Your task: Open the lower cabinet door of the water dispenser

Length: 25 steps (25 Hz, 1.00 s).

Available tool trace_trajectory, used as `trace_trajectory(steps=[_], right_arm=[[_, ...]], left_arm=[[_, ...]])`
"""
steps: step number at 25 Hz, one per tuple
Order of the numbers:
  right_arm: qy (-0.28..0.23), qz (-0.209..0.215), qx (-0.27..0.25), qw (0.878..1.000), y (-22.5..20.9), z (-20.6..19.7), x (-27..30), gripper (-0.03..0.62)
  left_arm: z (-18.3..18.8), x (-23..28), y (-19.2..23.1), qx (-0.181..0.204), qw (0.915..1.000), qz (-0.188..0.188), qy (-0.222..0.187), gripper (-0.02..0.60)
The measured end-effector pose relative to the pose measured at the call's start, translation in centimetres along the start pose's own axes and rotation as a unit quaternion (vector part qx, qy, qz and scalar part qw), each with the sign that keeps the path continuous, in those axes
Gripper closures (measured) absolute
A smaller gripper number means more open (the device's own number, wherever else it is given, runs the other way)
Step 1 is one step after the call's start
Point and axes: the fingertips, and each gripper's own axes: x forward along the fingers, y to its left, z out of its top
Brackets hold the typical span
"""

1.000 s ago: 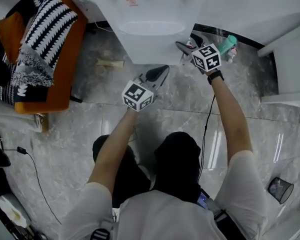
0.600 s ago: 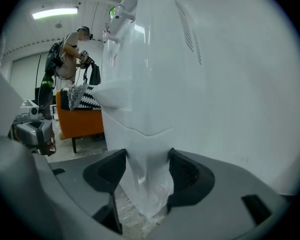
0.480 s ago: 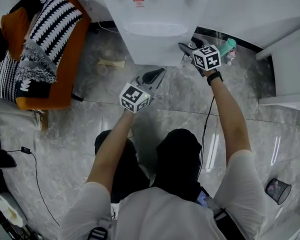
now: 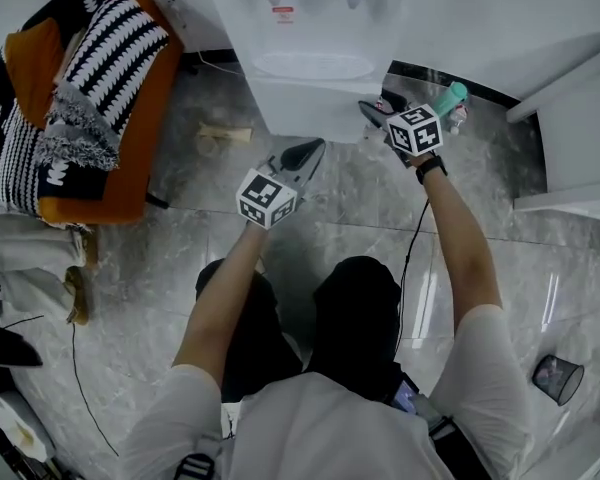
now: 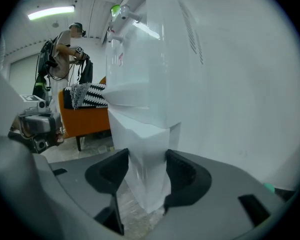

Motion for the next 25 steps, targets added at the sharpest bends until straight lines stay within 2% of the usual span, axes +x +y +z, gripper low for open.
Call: trace_trajectory(steps=[4, 8, 15, 25], right_arm=[[-0.008, 0.002, 0.002, 1.0, 1.3, -0.5, -1.3, 0.36], [0.0, 0.018, -0.011, 1.0, 2.8, -1.2, -2.6, 0.402], [0.007, 0.023, -0.013, 1.0, 4.4, -1.6, -3.3, 0.407], [0.024, 0.057, -0.036, 0.997, 8.1, -2.4, -4.5, 0.418]], left_arm=[[0.6, -0.1, -0.2, 0.001, 1.0, -0.005, -0.004, 0.572], [0.6, -0.8, -0.7, 0.007, 0.9998, -0.015, 0.009, 0.572], [1.8, -2.7, 0.0, 0.007, 1.0, -0.004, -0.004, 0.572], [2.1, -5.4, 1.5, 0.007, 0.9999, 0.008, -0.009, 0.572]])
